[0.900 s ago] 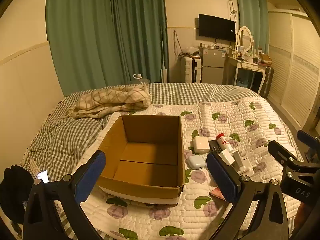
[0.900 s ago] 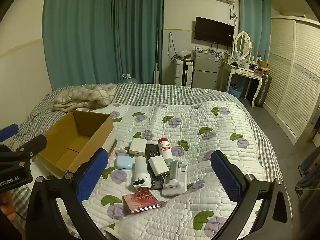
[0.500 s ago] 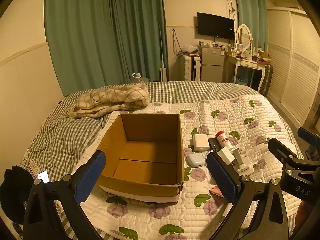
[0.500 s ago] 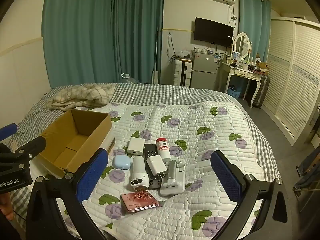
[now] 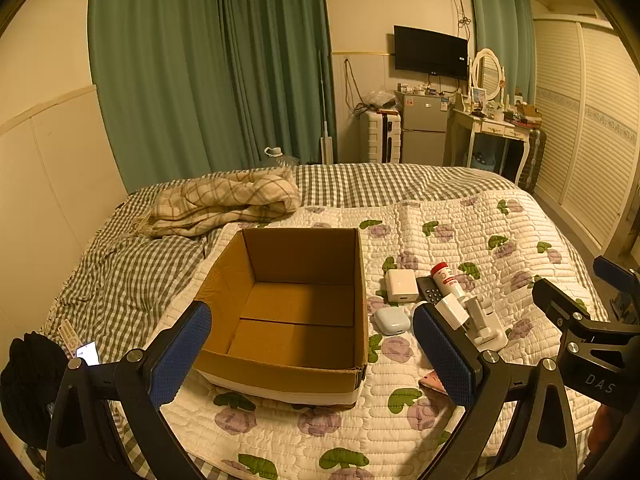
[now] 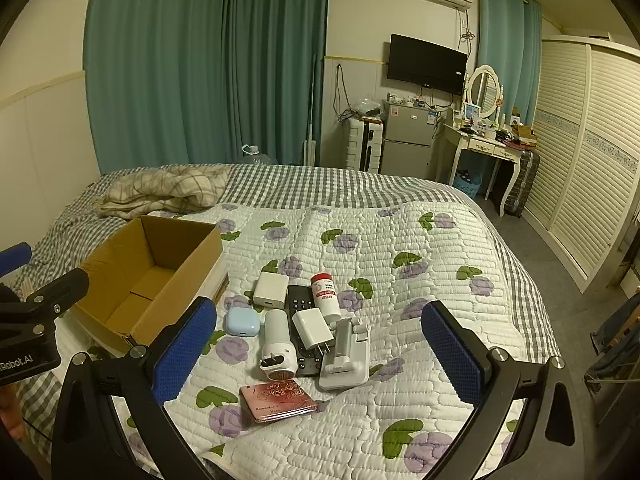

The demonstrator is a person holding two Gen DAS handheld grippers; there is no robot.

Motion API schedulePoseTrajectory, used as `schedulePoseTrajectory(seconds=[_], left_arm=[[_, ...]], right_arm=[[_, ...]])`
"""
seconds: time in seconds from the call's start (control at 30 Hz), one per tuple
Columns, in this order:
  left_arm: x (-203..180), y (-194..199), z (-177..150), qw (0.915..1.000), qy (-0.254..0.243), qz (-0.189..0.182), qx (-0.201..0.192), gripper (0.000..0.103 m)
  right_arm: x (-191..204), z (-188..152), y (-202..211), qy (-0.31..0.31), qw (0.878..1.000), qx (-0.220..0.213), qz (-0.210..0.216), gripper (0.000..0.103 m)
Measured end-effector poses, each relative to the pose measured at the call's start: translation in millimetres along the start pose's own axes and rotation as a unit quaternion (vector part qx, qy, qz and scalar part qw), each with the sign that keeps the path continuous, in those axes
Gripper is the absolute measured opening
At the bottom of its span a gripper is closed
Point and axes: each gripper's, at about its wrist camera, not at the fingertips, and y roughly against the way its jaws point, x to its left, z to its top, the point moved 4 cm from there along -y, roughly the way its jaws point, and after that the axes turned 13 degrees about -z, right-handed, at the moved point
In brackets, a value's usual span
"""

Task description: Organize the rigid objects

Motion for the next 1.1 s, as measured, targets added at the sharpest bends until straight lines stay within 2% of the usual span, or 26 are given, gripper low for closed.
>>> schedulePoseTrajectory(seconds=[1.1], left_arm=[[-0.4,0.3,0.3,1.0,-0.002,0.002,0.0,0.103]], right_arm=[[1.9,-7.0,0.0,0.003,1.0,0.004,-0.001,0.103]])
